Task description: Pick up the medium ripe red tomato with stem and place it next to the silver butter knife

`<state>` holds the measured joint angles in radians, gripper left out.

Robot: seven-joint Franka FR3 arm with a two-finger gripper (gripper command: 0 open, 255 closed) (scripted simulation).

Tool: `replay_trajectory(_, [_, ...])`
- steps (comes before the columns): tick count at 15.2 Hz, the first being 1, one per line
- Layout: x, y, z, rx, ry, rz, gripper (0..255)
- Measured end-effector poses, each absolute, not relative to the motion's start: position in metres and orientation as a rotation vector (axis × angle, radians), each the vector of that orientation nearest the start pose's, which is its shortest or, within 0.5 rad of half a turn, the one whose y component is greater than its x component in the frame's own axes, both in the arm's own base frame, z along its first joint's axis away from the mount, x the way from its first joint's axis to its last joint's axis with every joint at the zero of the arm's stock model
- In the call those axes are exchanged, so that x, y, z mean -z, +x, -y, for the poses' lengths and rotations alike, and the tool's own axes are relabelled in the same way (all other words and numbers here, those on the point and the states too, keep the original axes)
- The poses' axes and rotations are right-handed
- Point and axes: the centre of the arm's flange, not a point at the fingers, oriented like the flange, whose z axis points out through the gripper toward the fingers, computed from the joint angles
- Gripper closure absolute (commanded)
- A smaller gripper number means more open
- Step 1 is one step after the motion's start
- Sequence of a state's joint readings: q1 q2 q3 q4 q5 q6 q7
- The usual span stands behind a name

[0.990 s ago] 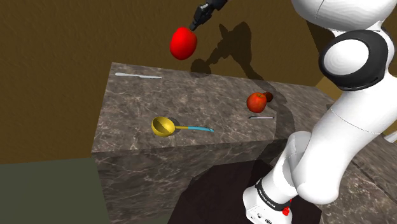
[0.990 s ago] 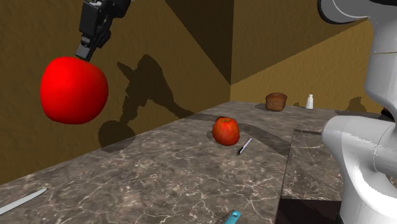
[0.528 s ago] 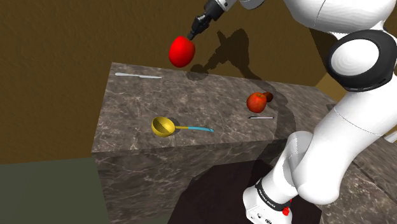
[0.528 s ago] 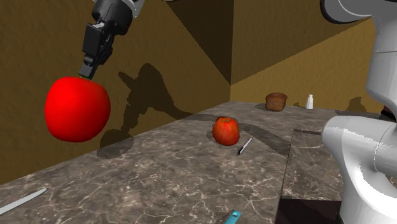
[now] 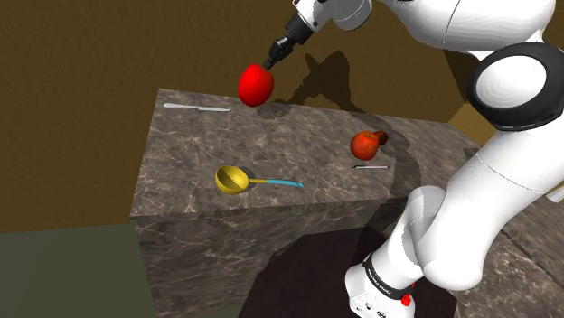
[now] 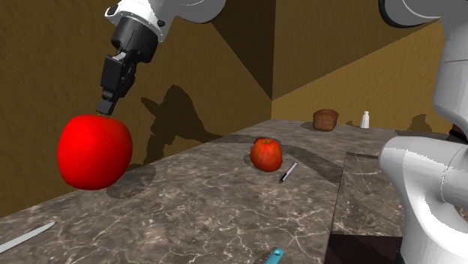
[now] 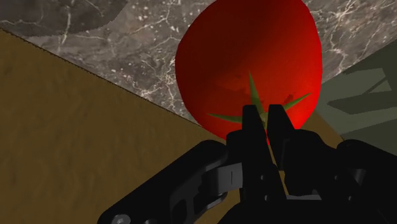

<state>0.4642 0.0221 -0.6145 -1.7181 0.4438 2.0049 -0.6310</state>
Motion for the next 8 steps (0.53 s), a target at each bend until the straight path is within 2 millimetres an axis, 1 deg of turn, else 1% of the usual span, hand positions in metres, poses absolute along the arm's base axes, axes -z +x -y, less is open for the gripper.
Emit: replay_trajectory(8, [-0.549,0.593,0.061,0.575,-2.762,0.486,255])
